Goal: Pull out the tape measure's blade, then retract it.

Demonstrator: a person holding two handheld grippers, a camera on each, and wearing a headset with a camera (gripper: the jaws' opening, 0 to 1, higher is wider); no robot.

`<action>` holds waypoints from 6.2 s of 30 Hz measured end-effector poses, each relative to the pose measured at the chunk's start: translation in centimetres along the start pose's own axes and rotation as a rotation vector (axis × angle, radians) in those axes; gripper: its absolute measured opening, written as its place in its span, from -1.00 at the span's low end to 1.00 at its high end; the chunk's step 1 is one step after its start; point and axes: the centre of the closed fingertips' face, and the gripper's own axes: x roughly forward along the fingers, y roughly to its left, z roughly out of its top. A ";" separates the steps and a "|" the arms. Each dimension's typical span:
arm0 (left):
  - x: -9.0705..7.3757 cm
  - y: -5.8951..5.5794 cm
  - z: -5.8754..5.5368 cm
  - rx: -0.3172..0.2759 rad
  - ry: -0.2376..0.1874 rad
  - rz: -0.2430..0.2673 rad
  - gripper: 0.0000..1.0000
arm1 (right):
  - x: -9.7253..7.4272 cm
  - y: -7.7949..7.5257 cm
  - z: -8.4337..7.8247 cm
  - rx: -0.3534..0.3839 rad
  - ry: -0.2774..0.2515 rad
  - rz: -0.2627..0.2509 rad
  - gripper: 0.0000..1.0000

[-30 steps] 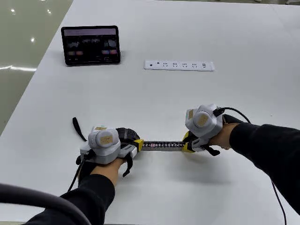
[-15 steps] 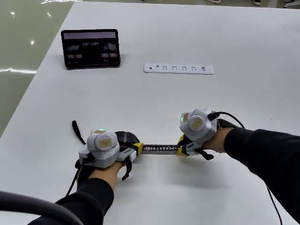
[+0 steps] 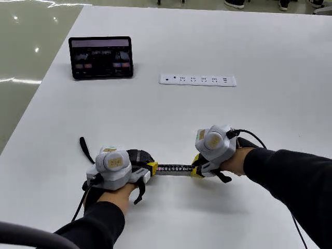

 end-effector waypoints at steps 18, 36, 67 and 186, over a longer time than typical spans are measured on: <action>0.0 -0.1 0.0 -0.005 0.001 -0.007 0.18 | 0.6 0.3 1.3 -0.007 -0.033 0.002 -0.81; 0.0 0.0 -0.1 -0.017 0.004 -0.011 0.18 | 1.6 0.6 3.0 -0.046 -0.058 0.014 -0.81; 0.0 0.1 -0.1 -0.022 0.010 -0.016 0.18 | 2.7 1.0 4.8 -0.001 -0.101 0.022 -0.80; -2.0 0.4 3.4 0.126 -0.063 -0.154 0.97 | 2.0 1.2 7.7 0.081 -0.202 -0.040 -0.09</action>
